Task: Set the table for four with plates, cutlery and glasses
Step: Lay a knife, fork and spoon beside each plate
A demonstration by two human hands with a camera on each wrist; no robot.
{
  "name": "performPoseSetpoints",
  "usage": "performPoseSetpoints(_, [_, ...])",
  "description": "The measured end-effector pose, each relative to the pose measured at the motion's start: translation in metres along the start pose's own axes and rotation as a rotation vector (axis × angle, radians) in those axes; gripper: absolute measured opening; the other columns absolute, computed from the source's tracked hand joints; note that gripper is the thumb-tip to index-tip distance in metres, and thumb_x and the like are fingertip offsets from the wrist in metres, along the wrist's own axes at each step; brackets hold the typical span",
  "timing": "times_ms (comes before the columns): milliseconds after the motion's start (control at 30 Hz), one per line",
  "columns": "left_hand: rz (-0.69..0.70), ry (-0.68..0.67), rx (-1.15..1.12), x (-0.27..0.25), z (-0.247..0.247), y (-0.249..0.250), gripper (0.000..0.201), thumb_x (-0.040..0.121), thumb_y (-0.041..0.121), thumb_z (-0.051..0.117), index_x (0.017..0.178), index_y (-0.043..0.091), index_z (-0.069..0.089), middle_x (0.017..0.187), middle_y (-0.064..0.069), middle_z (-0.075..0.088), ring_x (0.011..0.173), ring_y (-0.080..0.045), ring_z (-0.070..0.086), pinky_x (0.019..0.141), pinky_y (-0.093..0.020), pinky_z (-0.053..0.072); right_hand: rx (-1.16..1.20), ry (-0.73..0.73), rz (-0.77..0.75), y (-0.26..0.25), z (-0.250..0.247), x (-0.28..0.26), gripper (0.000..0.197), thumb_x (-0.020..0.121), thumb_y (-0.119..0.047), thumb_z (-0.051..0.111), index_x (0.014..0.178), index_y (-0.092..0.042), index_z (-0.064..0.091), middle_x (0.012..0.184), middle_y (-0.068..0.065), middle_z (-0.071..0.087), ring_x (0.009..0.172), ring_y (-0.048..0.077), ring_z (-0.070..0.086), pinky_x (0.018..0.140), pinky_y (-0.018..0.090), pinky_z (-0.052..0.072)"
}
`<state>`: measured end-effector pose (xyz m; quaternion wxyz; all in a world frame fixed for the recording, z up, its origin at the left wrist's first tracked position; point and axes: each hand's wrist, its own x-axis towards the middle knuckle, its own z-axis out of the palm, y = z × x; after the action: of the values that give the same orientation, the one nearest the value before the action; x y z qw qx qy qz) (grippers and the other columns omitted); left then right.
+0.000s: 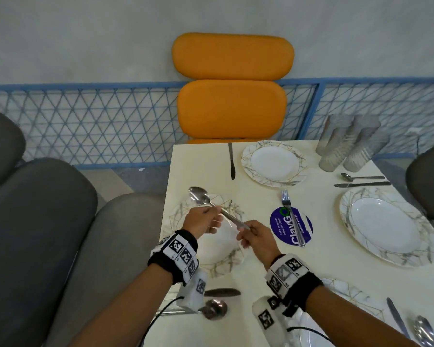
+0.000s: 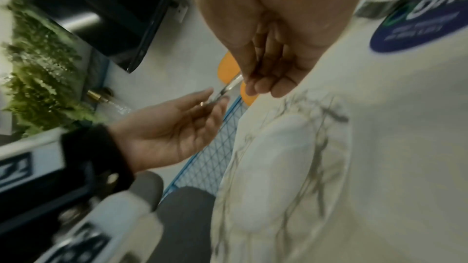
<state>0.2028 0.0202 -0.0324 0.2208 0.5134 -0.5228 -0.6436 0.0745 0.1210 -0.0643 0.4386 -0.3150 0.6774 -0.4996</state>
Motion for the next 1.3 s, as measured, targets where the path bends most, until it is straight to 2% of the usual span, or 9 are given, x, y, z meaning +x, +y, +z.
performPoseSetpoints(167, [0.218,0.062,0.263,0.030,0.004,0.023,0.012,0.084,0.006,0.061,0.076,0.012,0.067,0.072,-0.001,0.062,0.062,-0.010,0.055,0.056,-0.010,0.044,0.009,0.098,-0.112,-0.017,-0.052,0.046,0.018,0.093,-0.005,0.050,0.075,-0.008,0.053,0.061,0.003,0.058,0.049,0.007,0.047,0.056,0.020,0.041])
performPoseSetpoints(300, [0.444,0.012,0.664,0.063,0.004,0.028,0.029,0.085,0.013,0.064,0.114,0.015,0.063,0.111,0.002,0.057,0.106,-0.015,0.046,0.095,-0.020,0.031,-0.010,0.047,-0.148,-0.034,-0.075,0.081,0.012,0.093,-0.006,0.049,0.086,0.001,0.055,0.064,0.006,0.057,0.049,0.003,0.048,0.052,0.011,0.042])
performPoseSetpoints(433, [0.392,-0.025,0.875,0.100,0.002,0.025,0.044,0.090,0.021,0.058,0.133,0.019,0.049,0.136,-0.003,0.044,0.126,-0.025,0.037,0.105,-0.024,0.025,-0.066,-0.008,-0.162,-0.037,-0.092,0.115,0.013,0.094,-0.006,0.047,0.087,0.001,0.054,0.064,0.006,0.056,0.050,0.003,0.047,0.053,0.014,0.041])
performPoseSetpoints(600, [0.344,0.019,0.722,0.128,0.007,0.033,0.035,0.089,0.012,0.056,0.125,0.015,0.059,0.125,-0.009,0.056,0.113,-0.023,0.053,0.100,-0.025,0.039,-0.161,-0.102,-0.162,-0.038,-0.100,0.153,0.018,0.096,-0.010,0.044,0.080,-0.008,0.052,0.066,0.004,0.057,0.058,0.011,0.048,0.054,0.014,0.041])
performPoseSetpoints(700, [0.254,0.057,0.560,0.138,0.006,0.036,0.021,0.086,0.010,0.061,0.105,0.009,0.070,0.097,-0.006,0.067,0.087,-0.016,0.059,0.071,-0.016,0.051,-0.159,-0.099,-0.156,-0.040,-0.092,0.173,0.019,0.096,-0.008,0.044,0.078,-0.009,0.051,0.065,0.005,0.057,0.051,0.003,0.050,0.055,0.016,0.043])
performPoseSetpoints(800, [0.198,0.113,0.415,0.152,0.002,0.039,0.017,0.083,0.010,0.066,0.097,0.007,0.072,0.089,-0.008,0.067,0.075,-0.014,0.058,0.049,-0.009,0.048,-0.066,-0.015,-0.133,-0.043,-0.084,0.192,0.012,0.094,-0.008,0.047,0.084,-0.005,0.053,0.065,0.006,0.057,0.056,0.013,0.049,0.054,0.018,0.043])
performPoseSetpoints(1033, [0.023,0.254,0.333,0.203,0.002,0.050,0.017,0.084,0.003,0.061,0.097,0.004,0.071,0.084,-0.006,0.063,0.052,-0.012,0.059,0.045,-0.010,0.049,-0.057,0.064,-0.100,-0.026,-0.068,0.212,0.009,0.093,-0.007,0.047,0.101,-0.012,0.050,0.071,0.003,0.057,0.061,0.013,0.049,0.056,0.017,0.042])
performPoseSetpoints(1200, [-0.084,0.362,0.196,0.238,0.008,0.052,0.017,0.081,-0.004,0.059,0.073,0.010,0.063,0.063,-0.008,0.059,0.026,-0.006,0.053,0.035,-0.012,0.045,-0.245,-0.032,-0.114,0.006,-0.066,0.215,0.028,0.090,0.000,0.047,0.088,-0.028,0.052,0.072,-0.001,0.055,0.071,0.016,0.052,0.071,0.025,0.043])
performPoseSetpoints(1300, [-0.129,0.388,0.022,0.248,0.016,0.052,0.015,0.078,-0.008,0.064,0.078,0.005,0.057,0.073,-0.016,0.059,0.036,-0.015,0.058,0.036,-0.017,0.050,-0.423,-0.088,-0.180,0.014,-0.061,0.219,0.018,0.093,-0.010,0.046,0.096,-0.027,0.050,0.074,-0.007,0.052,0.061,0.003,0.046,0.061,0.010,0.038])
